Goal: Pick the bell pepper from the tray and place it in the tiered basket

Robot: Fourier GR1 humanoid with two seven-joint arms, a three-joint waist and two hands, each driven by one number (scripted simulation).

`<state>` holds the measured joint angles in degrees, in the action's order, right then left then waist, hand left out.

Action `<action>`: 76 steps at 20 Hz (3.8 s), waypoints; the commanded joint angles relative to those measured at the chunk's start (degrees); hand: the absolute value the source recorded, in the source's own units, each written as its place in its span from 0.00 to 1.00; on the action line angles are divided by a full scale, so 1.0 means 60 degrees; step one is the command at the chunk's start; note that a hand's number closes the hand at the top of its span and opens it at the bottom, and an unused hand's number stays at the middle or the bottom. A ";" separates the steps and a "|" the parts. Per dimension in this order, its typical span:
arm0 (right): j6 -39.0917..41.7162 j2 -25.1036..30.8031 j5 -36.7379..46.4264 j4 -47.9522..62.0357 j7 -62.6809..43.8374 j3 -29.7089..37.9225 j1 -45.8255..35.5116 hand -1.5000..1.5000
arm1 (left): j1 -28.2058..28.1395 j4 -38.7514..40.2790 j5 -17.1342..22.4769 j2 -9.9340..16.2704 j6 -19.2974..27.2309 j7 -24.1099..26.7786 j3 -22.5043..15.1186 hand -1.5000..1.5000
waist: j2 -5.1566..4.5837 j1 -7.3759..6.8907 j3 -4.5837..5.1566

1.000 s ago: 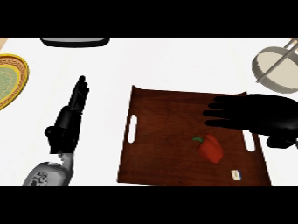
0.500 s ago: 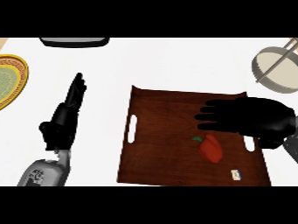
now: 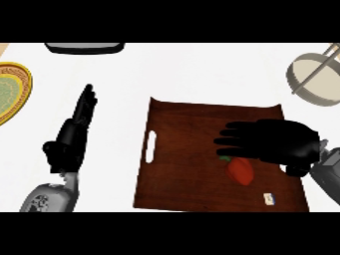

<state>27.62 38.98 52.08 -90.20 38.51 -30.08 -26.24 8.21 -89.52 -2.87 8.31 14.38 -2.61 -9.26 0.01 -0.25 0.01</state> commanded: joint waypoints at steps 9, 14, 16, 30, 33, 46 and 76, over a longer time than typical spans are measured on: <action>0.0517 -0.0728 0.0878 0.0378 0.0416 -0.0043 0.0261 0.00 | 0.0343 0.0628 -0.0179 -0.0375 -0.0162 0.0316 0.0407 0.50 | -0.0004 0.0042 0.0000; -0.0115 -0.1114 0.1111 0.1221 0.0592 -0.0347 0.0453 0.00 | 0.1113 0.1136 -0.0497 -0.0625 0.0068 0.0003 0.0432 0.50 | -0.0021 0.0055 -0.0001; 0.0364 -0.1595 0.1208 0.1365 0.0486 -0.0100 -0.0108 0.00 | 0.0154 0.0320 -0.0422 -0.0365 -0.0265 0.0094 0.0383 0.50 | -0.0007 -0.0018 -0.0001; -0.1455 -0.2677 0.1588 0.2563 0.0994 0.0153 0.0357 1.00 | 0.0821 0.0699 -0.0661 -0.0732 -0.0317 -0.0168 0.0556 0.50 | -0.0027 0.0000 -0.0004; -0.2957 -0.2225 0.2031 0.2219 0.1641 0.0220 0.1008 1.00 | 0.0323 0.0625 -0.0806 -0.0886 -0.0230 0.0254 0.0361 0.50 | -0.0018 0.0035 -0.0004; -0.5305 0.1234 0.2305 0.4309 0.0856 0.4116 0.2845 1.00 | -0.0448 -0.0157 -0.0785 -0.0661 -0.0404 0.0198 0.0377 0.50 | -0.0005 0.0152 -0.0014; 0.2136 0.4856 -0.4808 0.4939 0.0081 0.8398 -0.0872 1.00 | 0.0814 0.0551 -0.0801 -0.0948 -0.0458 -0.0271 0.0713 0.50 | -0.0050 -0.0105 0.0009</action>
<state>30.34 68.21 27.91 -63.89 37.35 20.79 -28.13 10.01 -87.80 -7.71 3.43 11.12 -2.72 -5.46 -0.11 -0.73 0.10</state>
